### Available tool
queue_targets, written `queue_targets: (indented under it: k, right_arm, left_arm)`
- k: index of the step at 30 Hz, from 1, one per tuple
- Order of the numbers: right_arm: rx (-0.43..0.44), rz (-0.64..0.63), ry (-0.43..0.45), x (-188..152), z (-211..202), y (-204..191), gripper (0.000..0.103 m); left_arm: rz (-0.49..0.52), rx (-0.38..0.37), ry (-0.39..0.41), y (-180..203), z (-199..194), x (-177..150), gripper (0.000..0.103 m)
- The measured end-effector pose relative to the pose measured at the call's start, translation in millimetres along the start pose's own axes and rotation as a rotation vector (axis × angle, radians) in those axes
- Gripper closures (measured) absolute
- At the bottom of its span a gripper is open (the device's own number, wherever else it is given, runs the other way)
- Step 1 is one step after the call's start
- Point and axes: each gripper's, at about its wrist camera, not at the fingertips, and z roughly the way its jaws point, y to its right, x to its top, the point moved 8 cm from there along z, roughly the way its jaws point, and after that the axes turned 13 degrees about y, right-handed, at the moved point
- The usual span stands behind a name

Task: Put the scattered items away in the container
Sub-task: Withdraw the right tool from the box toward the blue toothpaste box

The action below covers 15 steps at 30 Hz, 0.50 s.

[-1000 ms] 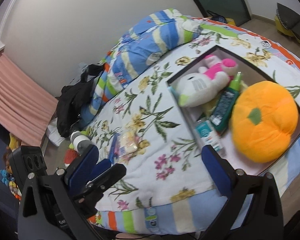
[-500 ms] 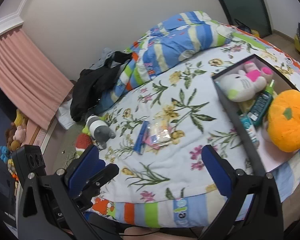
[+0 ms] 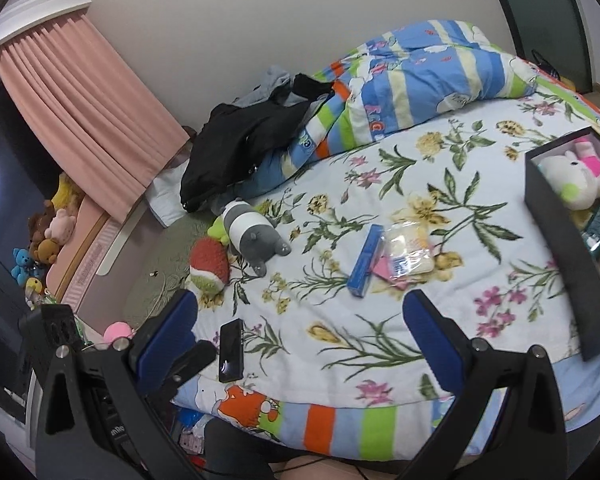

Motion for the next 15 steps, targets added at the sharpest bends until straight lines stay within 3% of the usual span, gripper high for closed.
queue_targets:
  k: [5, 15]
  right_arm:
    - [-0.031, -0.002, -0.017, -5.6, 16.9, 15.6, 0.0]
    - [-0.052, 0.107, -0.079, -20.5, 52.0, 61.3, 0.0]
  left_arm:
    - [-0.044, 0.014, -0.023, -22.5, 18.0, -6.7, 0.033]
    - [-0.042, -0.014, -0.142, -21.3, 76.8, -41.9, 0.033]
